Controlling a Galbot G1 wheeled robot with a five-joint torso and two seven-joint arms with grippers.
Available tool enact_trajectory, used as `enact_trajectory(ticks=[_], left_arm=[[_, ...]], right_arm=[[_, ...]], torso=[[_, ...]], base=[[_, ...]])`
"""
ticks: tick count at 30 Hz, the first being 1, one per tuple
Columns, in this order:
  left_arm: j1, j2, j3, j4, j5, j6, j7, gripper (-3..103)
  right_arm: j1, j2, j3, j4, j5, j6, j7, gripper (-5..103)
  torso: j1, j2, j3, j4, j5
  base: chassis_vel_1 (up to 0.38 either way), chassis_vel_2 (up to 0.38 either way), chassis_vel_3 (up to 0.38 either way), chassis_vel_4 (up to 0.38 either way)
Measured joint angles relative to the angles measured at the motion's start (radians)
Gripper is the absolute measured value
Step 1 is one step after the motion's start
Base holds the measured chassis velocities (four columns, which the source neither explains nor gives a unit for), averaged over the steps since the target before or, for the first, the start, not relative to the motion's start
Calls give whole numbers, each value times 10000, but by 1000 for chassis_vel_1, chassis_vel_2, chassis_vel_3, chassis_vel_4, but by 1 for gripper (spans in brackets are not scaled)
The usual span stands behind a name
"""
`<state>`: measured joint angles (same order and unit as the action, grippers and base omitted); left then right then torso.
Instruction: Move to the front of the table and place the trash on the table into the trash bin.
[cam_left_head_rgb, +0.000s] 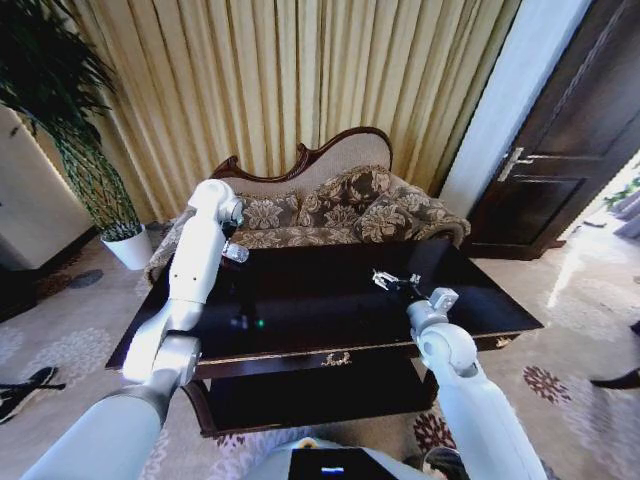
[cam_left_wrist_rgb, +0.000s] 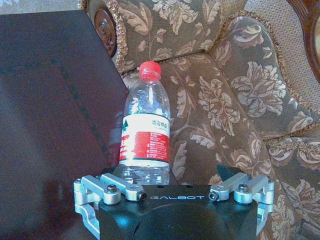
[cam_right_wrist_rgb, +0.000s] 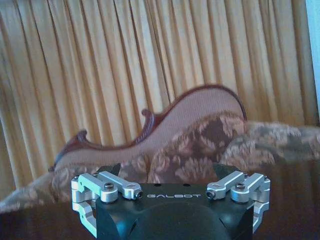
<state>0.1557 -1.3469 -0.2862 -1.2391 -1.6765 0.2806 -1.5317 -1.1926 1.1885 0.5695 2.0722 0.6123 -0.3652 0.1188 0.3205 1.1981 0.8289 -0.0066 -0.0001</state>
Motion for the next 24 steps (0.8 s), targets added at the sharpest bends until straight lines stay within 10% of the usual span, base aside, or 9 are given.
enact_trajectory(ticks=[24], left_arm=[[290, 8, -234, 266, -24, 4, 25, 100]], right_arm=[[433, -968, 75, 288, 826, -319, 0, 100]], torso=[[1, 0, 0, 1, 1]], base=[[0, 0, 0, 0]])
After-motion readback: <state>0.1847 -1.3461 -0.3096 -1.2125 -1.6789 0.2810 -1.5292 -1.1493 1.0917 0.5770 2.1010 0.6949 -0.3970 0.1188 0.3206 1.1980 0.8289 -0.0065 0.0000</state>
